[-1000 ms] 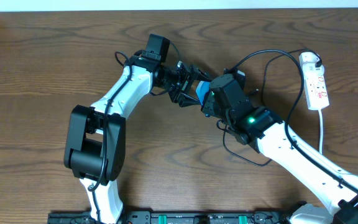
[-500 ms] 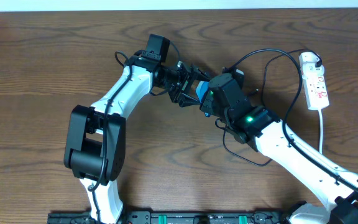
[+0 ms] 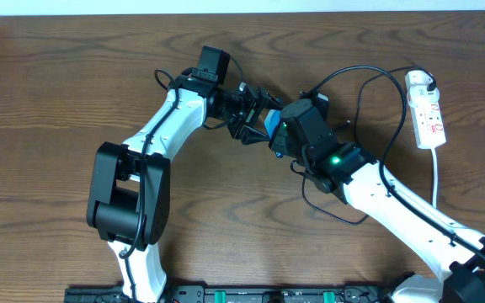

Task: Plug charger to phone and switch on socket
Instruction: 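Grasp the phone's side edge with the right gripper, then release the phone from the left gripper and pull the left arm back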

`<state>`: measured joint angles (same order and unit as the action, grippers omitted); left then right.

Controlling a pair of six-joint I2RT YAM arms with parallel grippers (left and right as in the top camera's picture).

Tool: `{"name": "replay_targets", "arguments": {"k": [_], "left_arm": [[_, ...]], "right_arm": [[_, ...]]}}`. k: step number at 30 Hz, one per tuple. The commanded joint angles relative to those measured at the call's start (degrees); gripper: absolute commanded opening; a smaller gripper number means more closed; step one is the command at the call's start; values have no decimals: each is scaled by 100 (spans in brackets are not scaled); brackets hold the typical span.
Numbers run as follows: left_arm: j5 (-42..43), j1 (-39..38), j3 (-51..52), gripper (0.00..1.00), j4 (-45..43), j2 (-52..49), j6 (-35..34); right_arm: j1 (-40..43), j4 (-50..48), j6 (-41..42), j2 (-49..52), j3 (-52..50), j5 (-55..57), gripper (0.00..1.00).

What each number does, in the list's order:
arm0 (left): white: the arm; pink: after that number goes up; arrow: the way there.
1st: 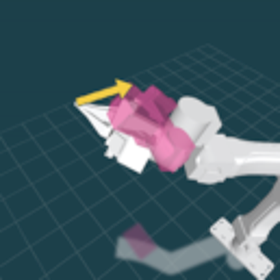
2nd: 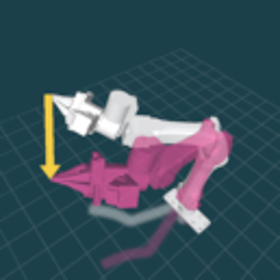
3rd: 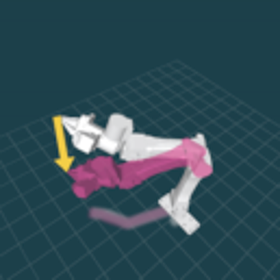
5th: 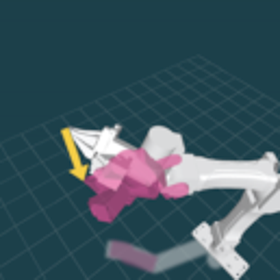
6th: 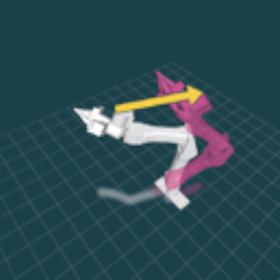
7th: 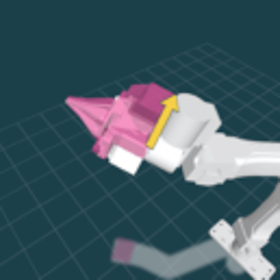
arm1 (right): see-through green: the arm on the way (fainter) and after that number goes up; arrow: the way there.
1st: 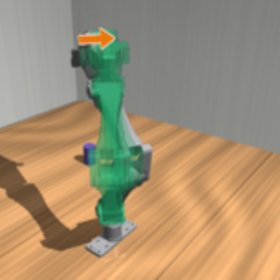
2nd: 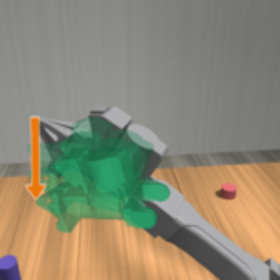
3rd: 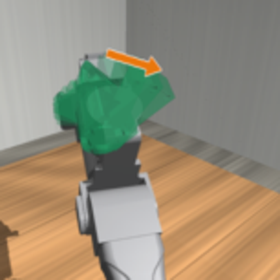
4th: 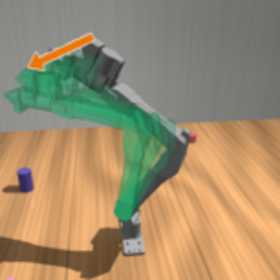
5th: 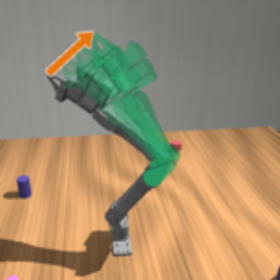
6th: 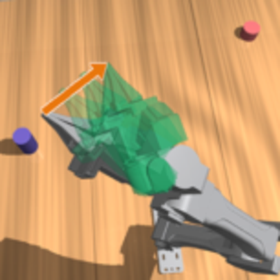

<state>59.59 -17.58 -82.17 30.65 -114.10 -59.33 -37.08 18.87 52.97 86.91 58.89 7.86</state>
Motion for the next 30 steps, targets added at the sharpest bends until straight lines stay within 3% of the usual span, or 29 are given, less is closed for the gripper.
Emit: {"name": "replay_targets", "arguments": {"k": [1,7,9,12,16,17,20,26,30], "left_arm": [[273,-2,-2,58,-13,203,76],[271,57,-2,70,-15,203,105],[269,138,-2,71,-17,205,295],[269,293,-2,83,-13,243,595],[258,538,-4,87,-15,527,944],[223,610,-4,94,-13,654,1084],[9,817,-2,96,26,1147,1539],[-811,1102,-2,96,599,2662,2627],[-2243,1080,-2,96,1550,3880,3180]], "right_arm": [[-52,2,11,92,101,122,1],[-35,20,-155,-35,101,111,1],[-31,42,-372,-179,101,81,1],[28,243,-393,-505,101,76,1],[221,636,-393,-1001,101,31,1],[284,748,-393,-1132,101,-4,1],[511,1008,-398,-1504,101,-243,1],[835,1161,-562,-2020,20,-678,1],[903,1150,-643,-2170,-105,-756,1]]}}
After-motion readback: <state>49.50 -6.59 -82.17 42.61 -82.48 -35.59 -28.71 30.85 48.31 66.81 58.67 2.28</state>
